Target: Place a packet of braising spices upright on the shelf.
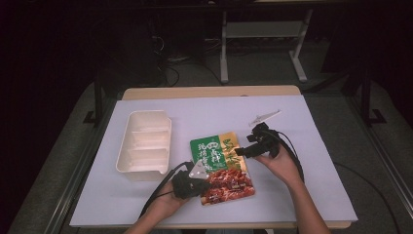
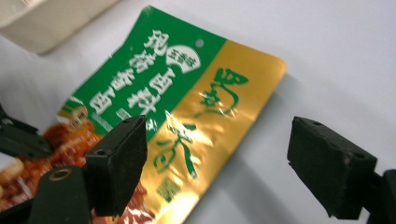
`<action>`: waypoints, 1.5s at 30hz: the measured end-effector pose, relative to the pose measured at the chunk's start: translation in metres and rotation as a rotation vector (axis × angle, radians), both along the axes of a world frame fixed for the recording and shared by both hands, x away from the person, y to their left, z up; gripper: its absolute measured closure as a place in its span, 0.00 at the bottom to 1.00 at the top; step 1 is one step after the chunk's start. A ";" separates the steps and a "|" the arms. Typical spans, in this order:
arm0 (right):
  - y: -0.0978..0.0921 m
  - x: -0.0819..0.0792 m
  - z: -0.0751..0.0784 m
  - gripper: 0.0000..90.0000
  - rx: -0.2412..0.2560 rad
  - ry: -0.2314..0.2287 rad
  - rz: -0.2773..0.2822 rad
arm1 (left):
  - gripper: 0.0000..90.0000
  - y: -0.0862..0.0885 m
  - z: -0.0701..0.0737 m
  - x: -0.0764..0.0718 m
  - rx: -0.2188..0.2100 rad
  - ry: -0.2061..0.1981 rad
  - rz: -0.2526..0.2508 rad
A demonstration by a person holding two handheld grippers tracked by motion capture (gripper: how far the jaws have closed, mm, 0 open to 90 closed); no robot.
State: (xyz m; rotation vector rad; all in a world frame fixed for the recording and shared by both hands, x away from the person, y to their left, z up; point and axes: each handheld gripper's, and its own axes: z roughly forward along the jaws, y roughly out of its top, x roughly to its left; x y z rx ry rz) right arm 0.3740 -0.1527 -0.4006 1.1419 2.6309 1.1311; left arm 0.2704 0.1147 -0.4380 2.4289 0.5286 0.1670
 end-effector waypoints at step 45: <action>0.025 0.040 -0.029 0.86 0.033 0.148 0.108 | 1.00 0.001 -0.001 -0.001 -0.007 -0.013 -0.004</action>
